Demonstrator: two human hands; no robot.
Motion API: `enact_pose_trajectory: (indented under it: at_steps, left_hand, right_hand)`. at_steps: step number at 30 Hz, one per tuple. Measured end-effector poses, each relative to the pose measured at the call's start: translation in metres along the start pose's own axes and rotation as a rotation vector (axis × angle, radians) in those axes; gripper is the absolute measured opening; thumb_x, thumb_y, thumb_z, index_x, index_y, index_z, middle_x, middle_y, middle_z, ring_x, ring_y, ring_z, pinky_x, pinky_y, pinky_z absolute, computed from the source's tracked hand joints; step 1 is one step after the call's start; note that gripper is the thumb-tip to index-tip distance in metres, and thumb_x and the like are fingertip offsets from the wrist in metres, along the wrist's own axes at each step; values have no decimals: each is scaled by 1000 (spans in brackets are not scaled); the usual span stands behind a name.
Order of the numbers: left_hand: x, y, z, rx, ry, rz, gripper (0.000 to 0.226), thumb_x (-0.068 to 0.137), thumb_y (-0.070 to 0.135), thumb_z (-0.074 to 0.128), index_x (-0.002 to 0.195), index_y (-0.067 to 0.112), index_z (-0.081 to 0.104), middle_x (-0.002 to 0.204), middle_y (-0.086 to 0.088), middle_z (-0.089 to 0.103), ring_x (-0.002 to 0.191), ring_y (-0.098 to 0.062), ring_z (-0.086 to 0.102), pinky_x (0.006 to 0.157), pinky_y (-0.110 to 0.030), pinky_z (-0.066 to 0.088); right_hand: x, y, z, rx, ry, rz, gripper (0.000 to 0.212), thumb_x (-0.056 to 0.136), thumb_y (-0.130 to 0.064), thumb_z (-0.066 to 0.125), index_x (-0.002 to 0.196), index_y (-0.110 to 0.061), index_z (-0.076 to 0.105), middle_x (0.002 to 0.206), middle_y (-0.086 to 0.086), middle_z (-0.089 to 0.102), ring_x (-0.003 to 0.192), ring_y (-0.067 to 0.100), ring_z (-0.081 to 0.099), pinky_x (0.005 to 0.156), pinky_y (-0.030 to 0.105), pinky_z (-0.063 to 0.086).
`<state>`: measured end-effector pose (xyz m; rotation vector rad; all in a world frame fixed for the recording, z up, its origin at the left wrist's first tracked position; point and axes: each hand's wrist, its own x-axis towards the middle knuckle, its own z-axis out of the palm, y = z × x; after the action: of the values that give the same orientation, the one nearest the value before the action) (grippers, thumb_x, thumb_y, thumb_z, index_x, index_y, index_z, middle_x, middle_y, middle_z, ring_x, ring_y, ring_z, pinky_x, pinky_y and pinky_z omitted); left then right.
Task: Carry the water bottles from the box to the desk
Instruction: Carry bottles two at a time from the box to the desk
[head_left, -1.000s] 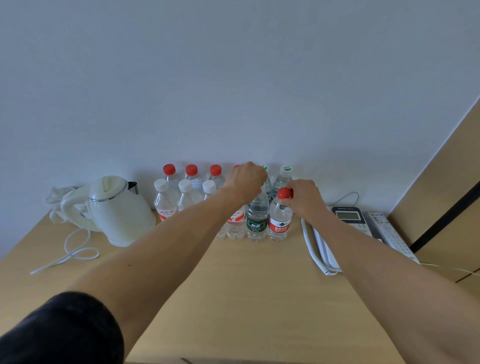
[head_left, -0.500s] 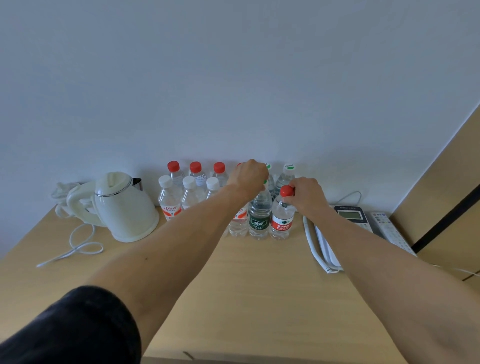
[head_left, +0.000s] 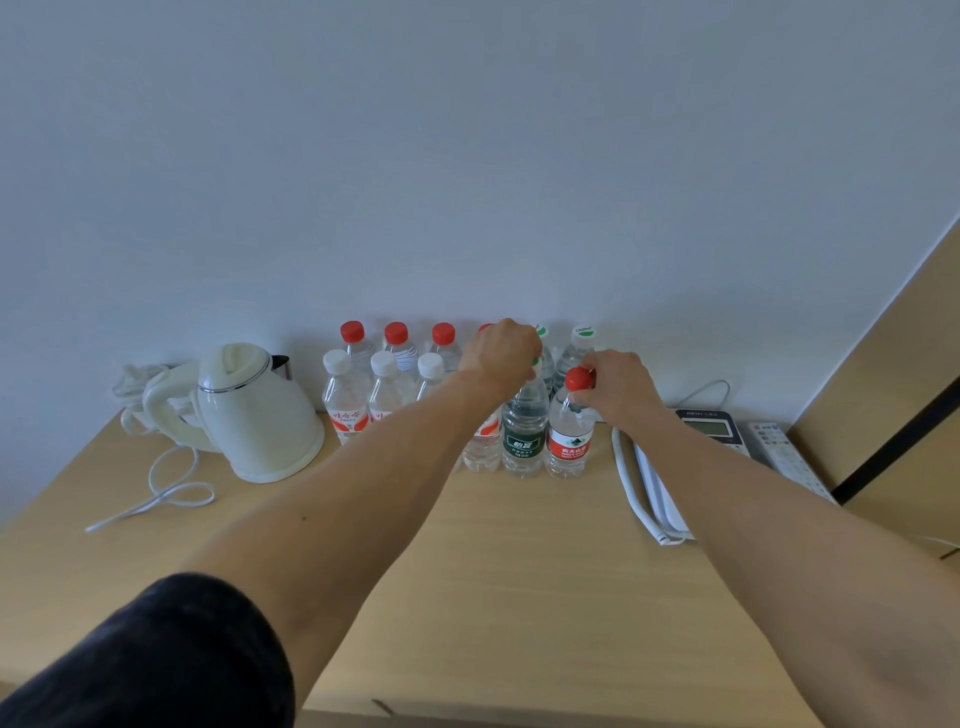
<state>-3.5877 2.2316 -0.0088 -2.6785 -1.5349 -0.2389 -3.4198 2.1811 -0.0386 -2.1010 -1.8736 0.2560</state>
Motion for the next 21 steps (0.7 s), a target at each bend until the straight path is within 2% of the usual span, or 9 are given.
enact_pose_trajectory:
  at_steps: [6, 11, 15, 18, 21]
  left_hand:
    - [-4, -3, -4, -20, 18, 5, 34, 93, 30, 72, 126, 19, 70, 119, -6, 71, 105, -27, 68, 88, -36, 57]
    - [-7, -13, -12, -29, 78, -55, 32, 97, 40, 64, 118, 18, 71, 115, -2, 71, 104, -24, 66, 77, -32, 48]
    - [-10, -29, -23, 40, 97, -108, 38, 101, 45, 53, 116, 13, 67, 109, -6, 70, 99, -26, 64, 78, -35, 45]
    - [-12, -50, -36, 98, 52, -180, 47, 102, 50, 46, 132, 17, 59, 121, -8, 65, 112, -27, 60, 91, -40, 45]
    - [-14, -73, -51, 142, -16, -276, 57, 101, 57, 40, 144, 19, 47, 135, -10, 57, 125, -32, 52, 99, -46, 42]
  right_hand:
    - [-4, -1, -4, 8, -14, -1, 27, 81, -27, 78, 102, -12, 69, 97, 9, 68, 90, 26, 62, 79, 36, 52]
    - [-6, -3, -10, 71, -22, 46, 26, 79, -33, 74, 100, -19, 70, 96, 4, 67, 92, 25, 62, 79, 37, 54]
    - [-3, -3, -20, 103, 4, 51, 36, 90, -45, 62, 117, -21, 66, 112, 2, 66, 102, 23, 61, 84, 33, 49]
    - [1, -3, -34, 33, 43, 1, 46, 99, -47, 49, 132, -16, 56, 124, 11, 61, 113, 29, 57, 90, 38, 48]
    - [7, -3, -52, -68, 61, 19, 52, 103, -49, 39, 145, -19, 44, 136, 17, 51, 123, 36, 50, 97, 43, 45]
